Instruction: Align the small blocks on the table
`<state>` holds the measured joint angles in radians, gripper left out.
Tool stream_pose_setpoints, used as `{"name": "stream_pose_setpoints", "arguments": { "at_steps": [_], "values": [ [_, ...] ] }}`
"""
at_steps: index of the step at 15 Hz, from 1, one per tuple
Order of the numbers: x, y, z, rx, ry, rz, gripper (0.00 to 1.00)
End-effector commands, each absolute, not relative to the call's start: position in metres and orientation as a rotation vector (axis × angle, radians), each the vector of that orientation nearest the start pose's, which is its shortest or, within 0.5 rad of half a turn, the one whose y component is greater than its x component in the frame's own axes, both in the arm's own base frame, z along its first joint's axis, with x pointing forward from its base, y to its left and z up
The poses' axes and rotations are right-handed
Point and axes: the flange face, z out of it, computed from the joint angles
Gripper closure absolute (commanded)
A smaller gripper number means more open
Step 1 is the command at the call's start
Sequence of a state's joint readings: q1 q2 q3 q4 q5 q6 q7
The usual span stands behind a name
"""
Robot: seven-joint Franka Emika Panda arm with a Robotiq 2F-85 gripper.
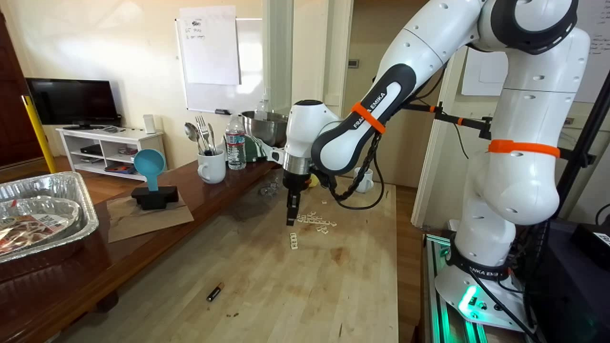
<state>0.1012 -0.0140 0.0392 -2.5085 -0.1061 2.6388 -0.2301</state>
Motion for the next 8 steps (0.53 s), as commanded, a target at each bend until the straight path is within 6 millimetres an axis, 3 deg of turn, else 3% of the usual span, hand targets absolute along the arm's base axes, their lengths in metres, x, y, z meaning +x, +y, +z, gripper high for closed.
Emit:
{"name": "stream_pose_setpoints", "arguments": {
  "at_steps": [1,4,8],
  "values": [
    [0.4714,0.0671,0.3013,-3.121,-0.74,-0.22,0.27],
    [0.4692,0.0646,0.3029,-3.131,-0.757,-0.219,0.04],
    [0.4733,0.0649,0.3009,-3.126,-0.757,-0.225,0.01]
  ]
}}
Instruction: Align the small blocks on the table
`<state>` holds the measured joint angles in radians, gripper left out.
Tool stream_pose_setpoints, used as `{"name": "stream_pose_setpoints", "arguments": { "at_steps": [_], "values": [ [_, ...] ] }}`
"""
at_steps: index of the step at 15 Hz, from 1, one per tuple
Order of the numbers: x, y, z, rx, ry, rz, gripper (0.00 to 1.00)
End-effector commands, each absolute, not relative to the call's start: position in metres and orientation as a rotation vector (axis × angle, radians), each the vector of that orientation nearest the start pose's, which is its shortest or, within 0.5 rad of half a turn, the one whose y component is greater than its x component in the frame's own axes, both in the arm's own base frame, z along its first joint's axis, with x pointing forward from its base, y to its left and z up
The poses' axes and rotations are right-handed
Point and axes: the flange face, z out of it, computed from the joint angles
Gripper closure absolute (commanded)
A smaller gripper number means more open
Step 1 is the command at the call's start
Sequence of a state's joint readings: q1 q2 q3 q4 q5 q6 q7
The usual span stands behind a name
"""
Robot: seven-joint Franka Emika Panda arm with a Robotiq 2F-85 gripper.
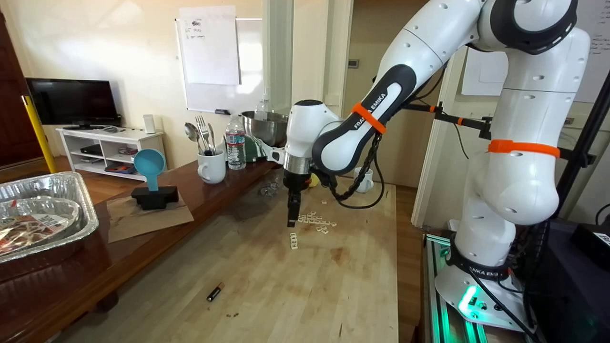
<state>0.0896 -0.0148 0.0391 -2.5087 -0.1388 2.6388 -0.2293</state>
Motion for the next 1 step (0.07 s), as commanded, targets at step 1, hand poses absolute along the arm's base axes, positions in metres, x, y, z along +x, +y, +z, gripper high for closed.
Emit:
{"name": "stream_pose_setpoints", "arguments": {
  "at_steps": [1],
  "values": [
    [0.4734,0.0639,0.3011,-3.128,-0.759,-0.226,0.0]
  ]
}}
